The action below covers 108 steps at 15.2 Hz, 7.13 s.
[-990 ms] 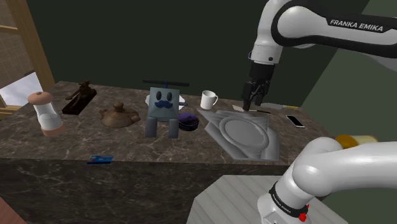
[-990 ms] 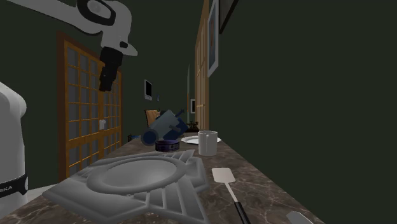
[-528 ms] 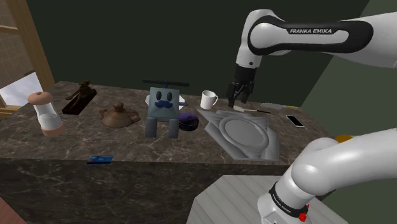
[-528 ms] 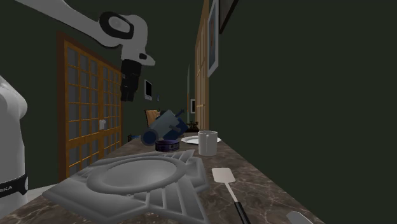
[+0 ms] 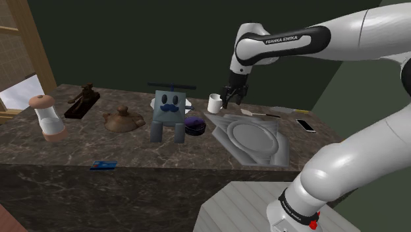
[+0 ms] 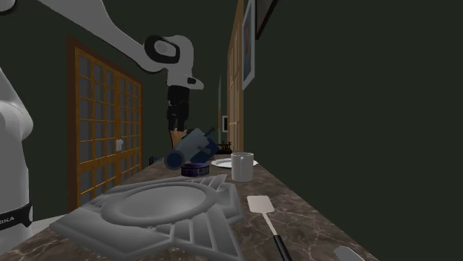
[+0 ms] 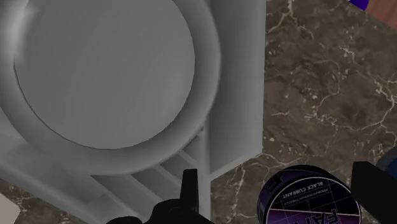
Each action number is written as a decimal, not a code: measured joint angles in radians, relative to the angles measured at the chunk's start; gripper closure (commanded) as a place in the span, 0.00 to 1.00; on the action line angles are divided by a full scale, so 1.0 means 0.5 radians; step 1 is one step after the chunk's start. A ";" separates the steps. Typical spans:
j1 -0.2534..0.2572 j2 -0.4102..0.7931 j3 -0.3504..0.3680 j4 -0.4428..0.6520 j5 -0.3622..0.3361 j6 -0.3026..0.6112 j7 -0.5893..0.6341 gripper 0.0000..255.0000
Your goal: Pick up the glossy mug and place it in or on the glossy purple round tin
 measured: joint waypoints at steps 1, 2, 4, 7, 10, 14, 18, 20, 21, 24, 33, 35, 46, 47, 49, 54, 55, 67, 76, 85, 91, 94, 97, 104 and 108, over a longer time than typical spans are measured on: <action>-0.009 0.060 -0.006 0.031 -0.010 0.042 0.001 0.00; -0.012 0.119 -0.006 0.076 -0.016 0.071 0.012 0.00; -0.024 0.262 -0.011 0.157 -0.032 0.157 0.024 0.00; -0.048 0.461 -0.033 0.268 -0.056 0.287 0.025 0.00; -0.071 0.669 -0.056 0.464 -0.076 0.341 0.025 0.00; -0.091 0.920 -0.077 0.694 -0.095 0.418 0.041 0.00; -0.116 1.196 -0.101 0.968 -0.103 0.474 0.048 0.00; -0.122 1.272 -0.106 1.027 -0.104 0.502 0.048 0.00; -0.123 1.293 -0.107 1.031 -0.104 0.520 0.049 0.00; -0.129 1.347 -0.109 1.021 -0.102 0.586 0.044 0.00; -0.131 1.375 -0.109 0.992 -0.102 0.646 0.045 0.00; -0.131 1.375 -0.109 0.992 -0.102 0.646 0.045 1.00; -0.131 1.358 -0.110 1.002 -0.102 0.618 0.043 1.00; -0.132 1.348 -0.110 1.011 -0.102 0.599 0.041 1.00; -0.130 1.328 -0.110 1.031 -0.103 0.560 0.041 1.00; -0.130 1.282 -0.110 1.104 -0.102 0.440 0.036 1.00; -0.129 1.272 -0.110 1.121 -0.102 0.414 0.036 1.00; -0.128 1.190 -0.111 1.331 -0.101 0.121 0.025 1.00; 0.069 0.853 0.013 0.962 -0.148 0.137 0.356 1.00; 0.265 0.636 0.188 0.757 -0.158 0.102 0.729 1.00; 0.289 0.642 0.212 0.642 -0.167 0.223 0.796 1.00; 0.286 0.652 0.208 0.576 -0.173 0.302 0.799 1.00; 0.288 0.681 0.208 0.534 -0.179 0.379 0.809 1.00; 0.284 0.640 0.193 0.439 -0.202 0.565 0.831 1.00; 0.283 0.666 0.184 0.463 -0.202 0.560 0.823 1.00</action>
